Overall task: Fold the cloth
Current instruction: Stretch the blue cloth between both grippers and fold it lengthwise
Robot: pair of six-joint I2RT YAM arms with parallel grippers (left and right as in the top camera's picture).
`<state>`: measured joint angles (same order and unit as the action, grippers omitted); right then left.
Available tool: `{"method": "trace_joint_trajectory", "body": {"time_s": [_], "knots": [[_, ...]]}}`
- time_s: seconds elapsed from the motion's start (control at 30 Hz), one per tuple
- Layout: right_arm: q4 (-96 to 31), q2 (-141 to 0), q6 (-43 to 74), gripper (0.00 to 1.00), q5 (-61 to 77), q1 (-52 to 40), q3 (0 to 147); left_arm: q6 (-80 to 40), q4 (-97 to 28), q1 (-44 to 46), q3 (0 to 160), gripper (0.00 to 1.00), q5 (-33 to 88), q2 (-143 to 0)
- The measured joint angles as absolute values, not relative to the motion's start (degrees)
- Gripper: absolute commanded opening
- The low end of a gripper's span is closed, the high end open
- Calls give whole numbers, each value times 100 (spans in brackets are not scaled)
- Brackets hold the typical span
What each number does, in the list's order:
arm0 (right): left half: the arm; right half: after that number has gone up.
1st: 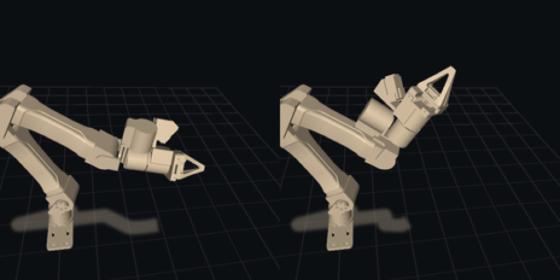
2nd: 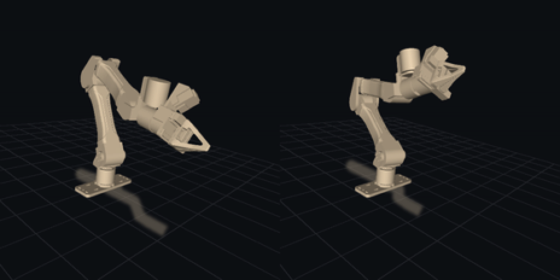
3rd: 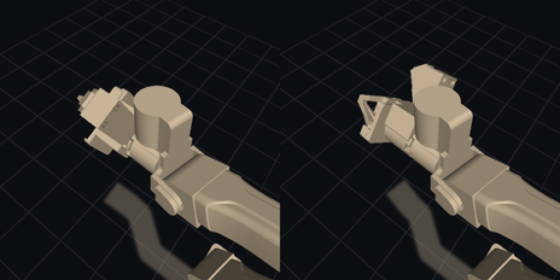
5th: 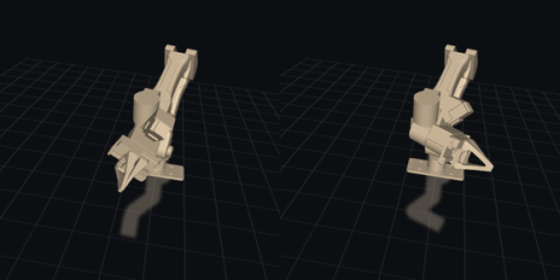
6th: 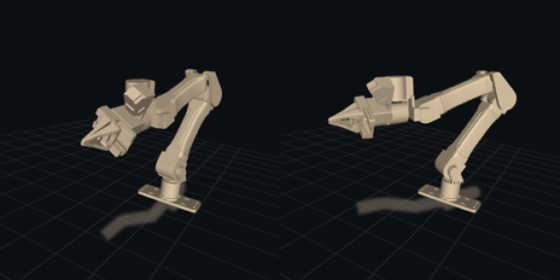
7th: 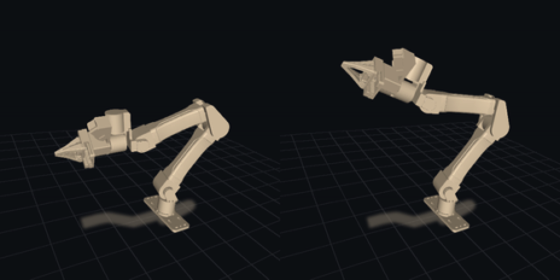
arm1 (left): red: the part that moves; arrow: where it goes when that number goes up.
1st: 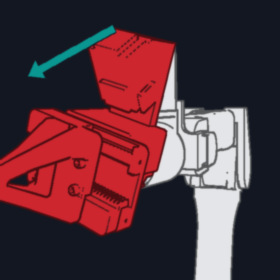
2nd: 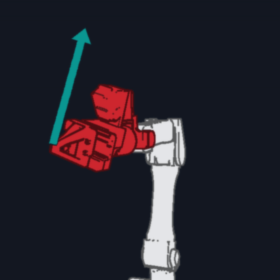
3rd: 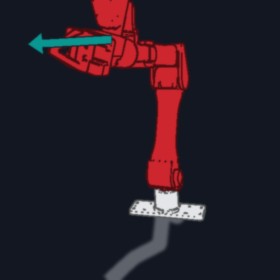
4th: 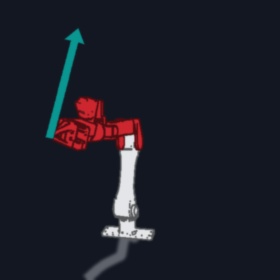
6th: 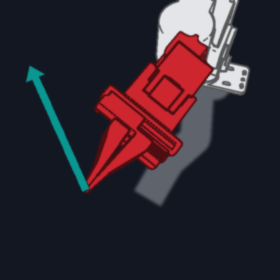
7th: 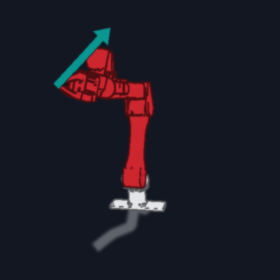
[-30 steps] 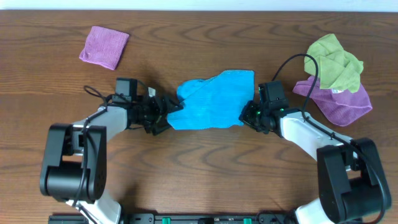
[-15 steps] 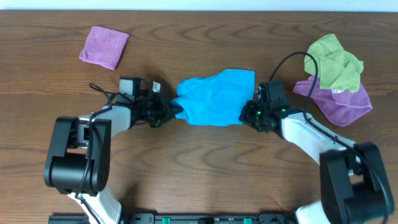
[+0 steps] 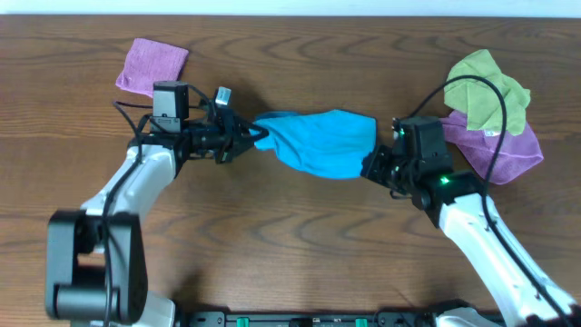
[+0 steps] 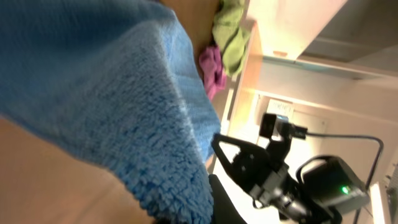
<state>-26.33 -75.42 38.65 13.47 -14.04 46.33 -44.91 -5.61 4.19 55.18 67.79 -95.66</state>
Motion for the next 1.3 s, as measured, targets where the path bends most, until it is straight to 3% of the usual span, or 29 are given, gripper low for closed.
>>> {"method": "trace_joint_trajectory", "body": {"time_s": [0.4, 0.63, 0.87, 1.03, 1.3], "knots": [[-4558, -7070, 3809, 1, 1507, -1404, 4624, -2250, -4814, 423, 5559, 6, 6490, -9258], [-5723, -7063, 3686, 1, 1800, -1404, 4617, -1133, -5979, 423, 5559, 6, 5881, -9255], [-5924, -7063, 3579, 1, 1852, -1404, 4617, -650, -6261, 451, 5559, 6, 5590, -9255], [-5295, -7063, 3533, 1, 1621, -1406, 4617, -613, -6086, 456, 5559, 6, 5522, -9255], [-3218, -7295, 3271, 1, 954, -1411, 4615, -1831, -4091, 471, 5555, 6, 5124, -9251]]}}
